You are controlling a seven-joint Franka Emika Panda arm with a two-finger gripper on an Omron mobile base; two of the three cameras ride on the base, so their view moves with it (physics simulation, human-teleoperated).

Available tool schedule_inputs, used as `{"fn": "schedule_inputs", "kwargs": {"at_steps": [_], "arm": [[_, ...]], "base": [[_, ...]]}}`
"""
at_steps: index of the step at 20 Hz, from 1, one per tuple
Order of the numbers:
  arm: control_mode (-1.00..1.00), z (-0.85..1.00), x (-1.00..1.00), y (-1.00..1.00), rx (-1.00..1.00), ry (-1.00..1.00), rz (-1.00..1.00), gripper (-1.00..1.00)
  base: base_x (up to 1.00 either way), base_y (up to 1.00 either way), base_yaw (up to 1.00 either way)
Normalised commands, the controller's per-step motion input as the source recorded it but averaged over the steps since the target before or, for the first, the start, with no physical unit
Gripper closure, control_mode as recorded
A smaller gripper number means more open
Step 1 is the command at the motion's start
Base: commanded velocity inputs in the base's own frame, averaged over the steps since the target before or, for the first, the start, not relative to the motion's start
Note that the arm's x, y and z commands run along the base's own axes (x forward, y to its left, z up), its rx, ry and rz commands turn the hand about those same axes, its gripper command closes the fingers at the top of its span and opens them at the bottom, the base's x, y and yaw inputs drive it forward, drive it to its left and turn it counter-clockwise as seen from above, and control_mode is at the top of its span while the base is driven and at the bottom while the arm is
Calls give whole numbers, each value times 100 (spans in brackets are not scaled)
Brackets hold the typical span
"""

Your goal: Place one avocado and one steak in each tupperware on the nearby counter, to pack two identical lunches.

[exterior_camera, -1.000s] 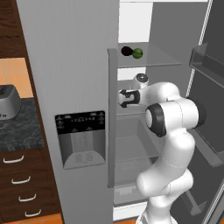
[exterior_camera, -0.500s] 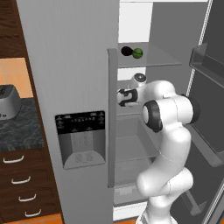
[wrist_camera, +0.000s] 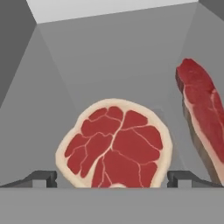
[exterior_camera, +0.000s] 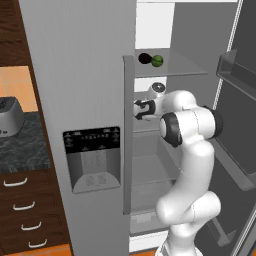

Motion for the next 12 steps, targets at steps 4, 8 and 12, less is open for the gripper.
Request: {"fn": "schedule_inputs", "kwargs": {"at_steps": [4,8,12], "arm": [[-100,-17,24,-1,1,0,-3,-100],[-100,-39,33,0,9,1,-2,-100],[-100,-71,26,6,10,3,-3,100]], "base": [[0,0,0],[0,0,0],[0,0,0]]}}
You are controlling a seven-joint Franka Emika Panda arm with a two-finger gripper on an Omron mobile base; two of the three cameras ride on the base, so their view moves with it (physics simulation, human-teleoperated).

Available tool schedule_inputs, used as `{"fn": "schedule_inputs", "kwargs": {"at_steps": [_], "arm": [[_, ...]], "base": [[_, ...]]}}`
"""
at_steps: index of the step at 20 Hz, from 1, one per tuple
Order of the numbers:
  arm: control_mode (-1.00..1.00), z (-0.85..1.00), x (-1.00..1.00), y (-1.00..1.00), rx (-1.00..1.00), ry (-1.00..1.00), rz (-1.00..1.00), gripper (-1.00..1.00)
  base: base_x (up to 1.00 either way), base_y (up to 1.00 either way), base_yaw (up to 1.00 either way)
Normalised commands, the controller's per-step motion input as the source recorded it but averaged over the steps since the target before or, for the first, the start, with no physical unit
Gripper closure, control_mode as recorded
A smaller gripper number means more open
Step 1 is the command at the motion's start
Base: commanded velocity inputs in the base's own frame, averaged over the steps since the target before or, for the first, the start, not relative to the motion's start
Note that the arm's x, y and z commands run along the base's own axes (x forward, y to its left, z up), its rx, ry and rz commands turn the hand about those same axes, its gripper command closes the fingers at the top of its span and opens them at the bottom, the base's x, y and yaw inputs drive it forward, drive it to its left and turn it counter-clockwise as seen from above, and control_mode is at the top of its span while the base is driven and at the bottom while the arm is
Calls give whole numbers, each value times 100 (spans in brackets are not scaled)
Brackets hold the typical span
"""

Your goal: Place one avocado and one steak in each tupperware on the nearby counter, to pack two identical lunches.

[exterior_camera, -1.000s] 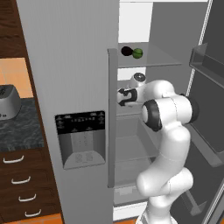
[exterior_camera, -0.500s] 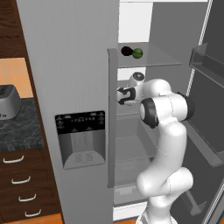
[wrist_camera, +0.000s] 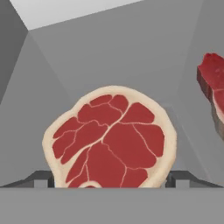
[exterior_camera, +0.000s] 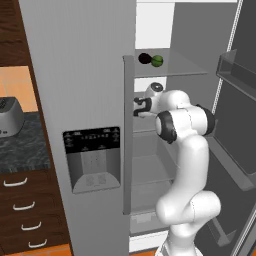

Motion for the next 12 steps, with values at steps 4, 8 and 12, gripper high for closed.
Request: {"fn": "schedule_inputs", "kwargs": {"at_steps": [4,8,12], "arm": [[-100,-89,0,5,3,0,-4,100],[-100,-59,-8,0,0,0,-4,100],[-100,-4,-47,0,-8,-4,0,100]], "base": [[0,0,0],[0,0,0],[0,0,0]]}}
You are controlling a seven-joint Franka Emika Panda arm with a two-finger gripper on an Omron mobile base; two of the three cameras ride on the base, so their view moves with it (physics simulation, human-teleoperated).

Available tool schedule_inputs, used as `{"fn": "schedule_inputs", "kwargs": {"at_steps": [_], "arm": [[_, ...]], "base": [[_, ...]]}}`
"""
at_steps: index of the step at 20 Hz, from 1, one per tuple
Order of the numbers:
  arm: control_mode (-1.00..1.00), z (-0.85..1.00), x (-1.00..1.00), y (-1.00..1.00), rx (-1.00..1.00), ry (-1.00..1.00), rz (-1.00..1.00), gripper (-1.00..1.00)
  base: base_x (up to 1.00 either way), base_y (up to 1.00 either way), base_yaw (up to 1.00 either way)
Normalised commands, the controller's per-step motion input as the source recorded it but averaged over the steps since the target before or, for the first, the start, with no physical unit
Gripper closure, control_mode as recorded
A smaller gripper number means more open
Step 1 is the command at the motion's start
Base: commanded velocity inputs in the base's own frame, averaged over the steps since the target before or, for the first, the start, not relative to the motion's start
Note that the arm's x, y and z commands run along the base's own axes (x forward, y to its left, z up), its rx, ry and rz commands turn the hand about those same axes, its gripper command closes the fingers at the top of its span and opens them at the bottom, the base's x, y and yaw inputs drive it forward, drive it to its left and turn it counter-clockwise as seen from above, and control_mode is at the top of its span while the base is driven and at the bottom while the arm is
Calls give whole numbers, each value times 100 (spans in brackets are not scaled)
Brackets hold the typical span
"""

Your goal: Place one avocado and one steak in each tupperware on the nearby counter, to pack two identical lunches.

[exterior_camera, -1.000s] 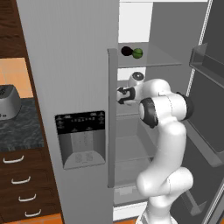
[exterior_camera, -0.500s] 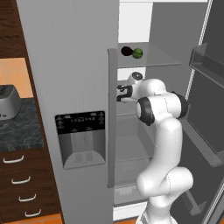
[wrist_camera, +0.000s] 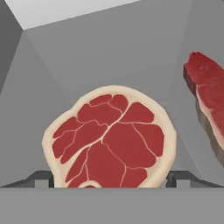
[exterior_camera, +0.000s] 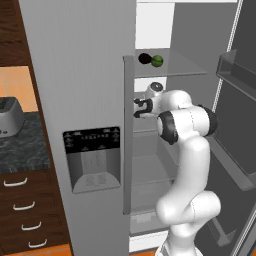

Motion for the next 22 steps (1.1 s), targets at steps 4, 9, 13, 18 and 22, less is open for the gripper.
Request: {"fn": "schedule_inputs", "kwargs": {"at_steps": [4,9,13,18,22], "arm": [[-100,56,-74,0,0,-9,3,100],[-100,75,-69,0,13,-2,2,100],[-100,49,-88,-5,24,-2,1,100],[-100,35,-100,-11,23,10,4,100],[-100,2,-100,-8,1,38,20,100]], "base": [[0,0,0],[0,0,0],[0,0,0],[0,0,0],[0,0,0]]}}
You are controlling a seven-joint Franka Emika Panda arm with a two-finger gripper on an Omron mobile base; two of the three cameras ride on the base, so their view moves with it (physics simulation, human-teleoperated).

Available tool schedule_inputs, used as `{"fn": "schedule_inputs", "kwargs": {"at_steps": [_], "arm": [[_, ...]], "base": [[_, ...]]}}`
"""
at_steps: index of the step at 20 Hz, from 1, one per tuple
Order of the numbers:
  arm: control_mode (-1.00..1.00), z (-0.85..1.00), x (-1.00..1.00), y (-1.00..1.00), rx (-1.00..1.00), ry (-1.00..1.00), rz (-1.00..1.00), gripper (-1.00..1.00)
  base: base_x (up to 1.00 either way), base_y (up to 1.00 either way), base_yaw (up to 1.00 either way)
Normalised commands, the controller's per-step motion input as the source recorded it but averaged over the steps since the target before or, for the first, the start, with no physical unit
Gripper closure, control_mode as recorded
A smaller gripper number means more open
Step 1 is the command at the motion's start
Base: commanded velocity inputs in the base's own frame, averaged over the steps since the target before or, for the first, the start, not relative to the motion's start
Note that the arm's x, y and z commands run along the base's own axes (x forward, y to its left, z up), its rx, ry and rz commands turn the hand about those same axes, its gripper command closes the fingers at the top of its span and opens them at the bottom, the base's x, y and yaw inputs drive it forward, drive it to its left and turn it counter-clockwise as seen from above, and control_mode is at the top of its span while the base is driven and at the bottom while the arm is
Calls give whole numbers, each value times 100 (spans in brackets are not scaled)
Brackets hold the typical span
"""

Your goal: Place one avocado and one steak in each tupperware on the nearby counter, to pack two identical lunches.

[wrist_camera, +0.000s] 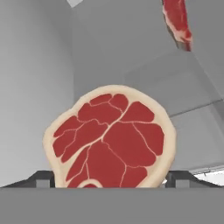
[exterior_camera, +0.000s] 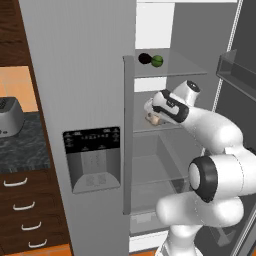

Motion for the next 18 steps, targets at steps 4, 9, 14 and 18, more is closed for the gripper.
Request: {"fn": "schedule_inputs", "kwargs": {"at_steps": [4,9,14,18], "arm": [[-100,17,-100,1,15,42,19,100],[-100,25,-100,4,24,35,12,100],[-100,37,-100,13,-2,17,9,100],[-100,49,-100,30,-38,-2,0,100]], "base": [[0,0,0],[0,0,0],[0,0,0],[0,0,0]]}}
